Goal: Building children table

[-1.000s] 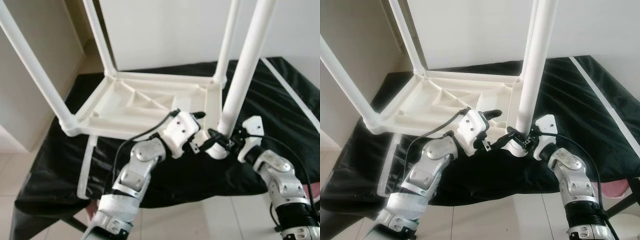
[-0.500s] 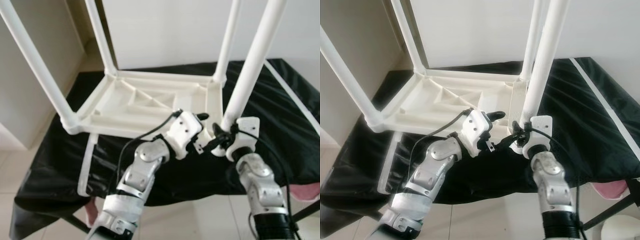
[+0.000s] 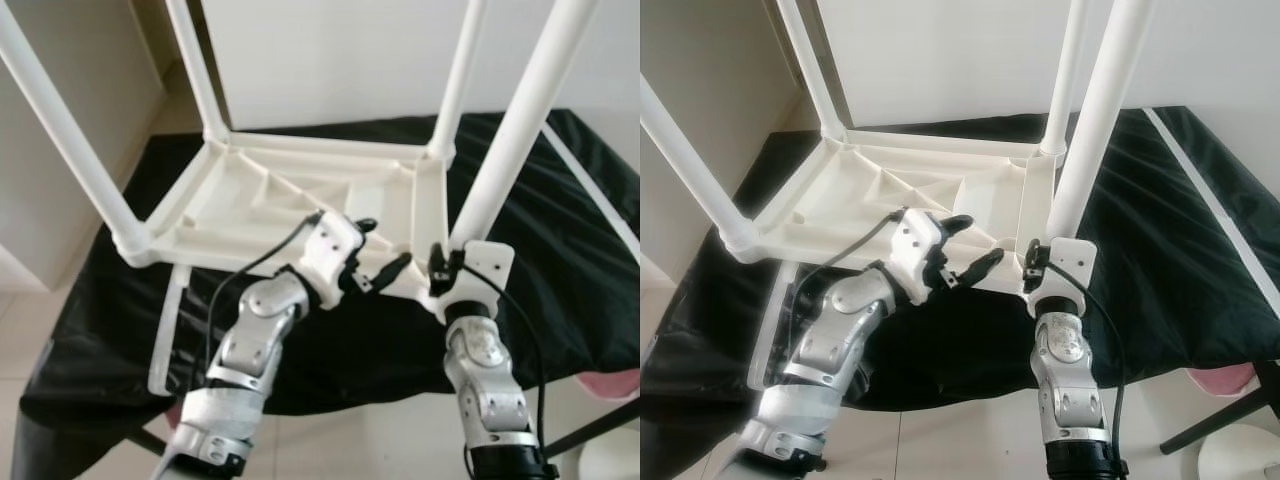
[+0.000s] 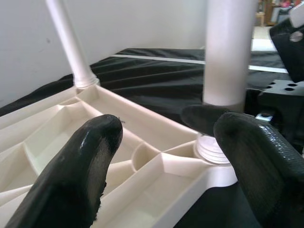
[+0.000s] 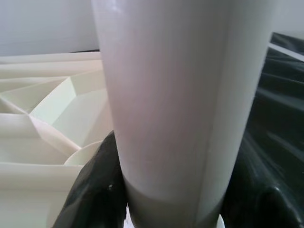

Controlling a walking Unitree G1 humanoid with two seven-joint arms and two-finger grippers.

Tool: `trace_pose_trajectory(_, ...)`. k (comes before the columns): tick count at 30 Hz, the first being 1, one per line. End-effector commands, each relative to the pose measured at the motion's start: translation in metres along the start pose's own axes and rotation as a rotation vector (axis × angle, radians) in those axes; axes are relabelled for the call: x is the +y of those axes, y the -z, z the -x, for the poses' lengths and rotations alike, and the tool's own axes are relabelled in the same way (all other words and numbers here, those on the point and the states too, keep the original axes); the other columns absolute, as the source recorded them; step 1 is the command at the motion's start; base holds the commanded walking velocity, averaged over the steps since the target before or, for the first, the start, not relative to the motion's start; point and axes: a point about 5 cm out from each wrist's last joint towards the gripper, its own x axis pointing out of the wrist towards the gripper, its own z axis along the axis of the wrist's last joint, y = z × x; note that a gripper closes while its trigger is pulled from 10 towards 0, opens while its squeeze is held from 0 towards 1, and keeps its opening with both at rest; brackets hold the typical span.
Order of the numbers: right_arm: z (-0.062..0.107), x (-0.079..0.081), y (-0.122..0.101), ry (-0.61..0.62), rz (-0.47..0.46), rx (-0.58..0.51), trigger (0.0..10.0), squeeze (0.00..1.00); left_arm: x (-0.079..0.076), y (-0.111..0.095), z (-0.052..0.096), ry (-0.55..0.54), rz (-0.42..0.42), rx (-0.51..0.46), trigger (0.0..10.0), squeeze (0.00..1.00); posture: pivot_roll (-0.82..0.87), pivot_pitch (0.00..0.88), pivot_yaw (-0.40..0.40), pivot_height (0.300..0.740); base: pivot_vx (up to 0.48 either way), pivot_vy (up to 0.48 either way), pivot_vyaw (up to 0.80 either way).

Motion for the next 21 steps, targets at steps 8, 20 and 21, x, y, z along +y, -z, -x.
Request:
trace_pose_trajectory(8, 0.002, -0.041, 0.008, 0.011, 0.039, 0.013, 10.0, 1.0, -0.005, 0.0, -0.001, -0.01, 0.06, 0.007, 10.0, 0.0, -0.1, 0.065, 0.082, 0.74, 0.0, 0.0, 0.0)
trace_pose_trajectory(20, 0.008, -0.056, -0.004, -0.361, 0.033, 0.002, 10.0, 0.0, -0.019, -0.002, -0.007, 0.092, 0.066, 0.002, 10.0, 0.0, -0.17, 0.084, 0.094, 0.74, 0.0, 0.0, 0.0)
trace_pose_trajectory(21, 0.008, -0.056, -0.004, -0.361, 0.033, 0.002, 10.0, 0.0, -0.019, -0.002, -0.007, 0.092, 0.066, 0.002, 10.0, 0.0, -0.17, 0.084, 0.094, 0.74, 0.0, 0.0, 0.0)
